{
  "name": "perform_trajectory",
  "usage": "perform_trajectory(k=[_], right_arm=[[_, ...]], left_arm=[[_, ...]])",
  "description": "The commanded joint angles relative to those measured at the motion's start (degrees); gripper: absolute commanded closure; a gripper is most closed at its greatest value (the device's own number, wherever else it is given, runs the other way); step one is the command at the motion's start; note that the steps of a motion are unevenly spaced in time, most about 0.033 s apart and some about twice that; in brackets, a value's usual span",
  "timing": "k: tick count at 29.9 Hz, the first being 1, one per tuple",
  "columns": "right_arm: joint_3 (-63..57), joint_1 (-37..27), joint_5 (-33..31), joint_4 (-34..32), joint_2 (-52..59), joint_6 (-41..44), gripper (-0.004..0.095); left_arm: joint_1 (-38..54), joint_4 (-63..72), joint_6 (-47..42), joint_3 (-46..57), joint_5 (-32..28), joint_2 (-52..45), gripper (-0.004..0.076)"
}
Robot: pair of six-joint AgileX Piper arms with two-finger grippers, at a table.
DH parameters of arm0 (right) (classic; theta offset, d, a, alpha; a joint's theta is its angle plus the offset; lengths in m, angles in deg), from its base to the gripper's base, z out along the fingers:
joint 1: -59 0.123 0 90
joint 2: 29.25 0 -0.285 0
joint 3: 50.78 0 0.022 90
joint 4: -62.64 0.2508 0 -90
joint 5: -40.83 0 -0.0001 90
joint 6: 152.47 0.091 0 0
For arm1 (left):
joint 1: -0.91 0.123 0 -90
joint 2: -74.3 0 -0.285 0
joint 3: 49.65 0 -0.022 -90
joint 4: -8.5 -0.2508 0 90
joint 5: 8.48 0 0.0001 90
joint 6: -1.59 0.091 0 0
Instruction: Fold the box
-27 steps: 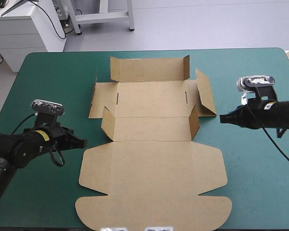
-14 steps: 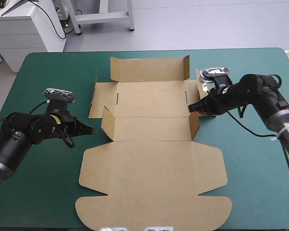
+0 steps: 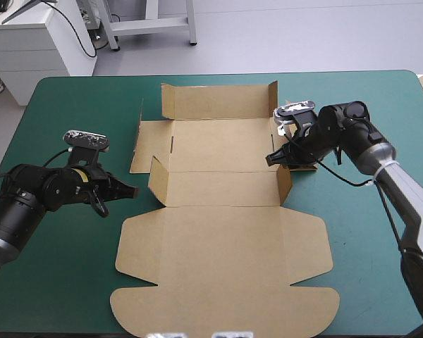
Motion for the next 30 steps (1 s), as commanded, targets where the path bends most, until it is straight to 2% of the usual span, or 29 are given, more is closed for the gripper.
perform_trajectory(k=[1, 6, 9, 13, 16, 23, 30], right_arm=[[2.0, -0.1, 1.0, 0.1, -0.2, 0.0, 0.0506], [2.0, -0.1, 0.6, 2.6, -3.6, -0.4, 0.0531], [2.0, -0.1, 0.2, 3.1, -4.8, -0.4, 0.0587], [2.0, -0.1, 0.4, 3.1, -5.4, -0.7, 0.0734], [2.0, -0.1, 0.4, 3.1, -5.4, -1.3, 0.0915], [2.4, -0.1, 1.1, 3.1, -5.4, -8.1, 0.0922], [5.8, -0.1, 0.3, 6.8, -5.8, -27.0, 0.0923]], left_arm=[[0.0, 0.3, -0.6, -1.9, -2.1, -1.1, 0.0731], [0.0, 0.3, -0.6, -1.9, -1.7, -1.1, 0.0731], [0.0, 0.3, -0.6, -1.9, -1.7, -1.1, 0.0731], [0.0, 0.2, -0.6, -1.9, -1.7, -1.1, 0.0731], [0.0, 0.1, -0.6, -1.9, -1.7, -1.1, 0.0731], [0.0, 0.1, -0.6, -1.9, -1.7, -1.1, 0.0731], [0.0, 0.1, -0.6, -1.9, -1.7, -1.1, 0.0731]])
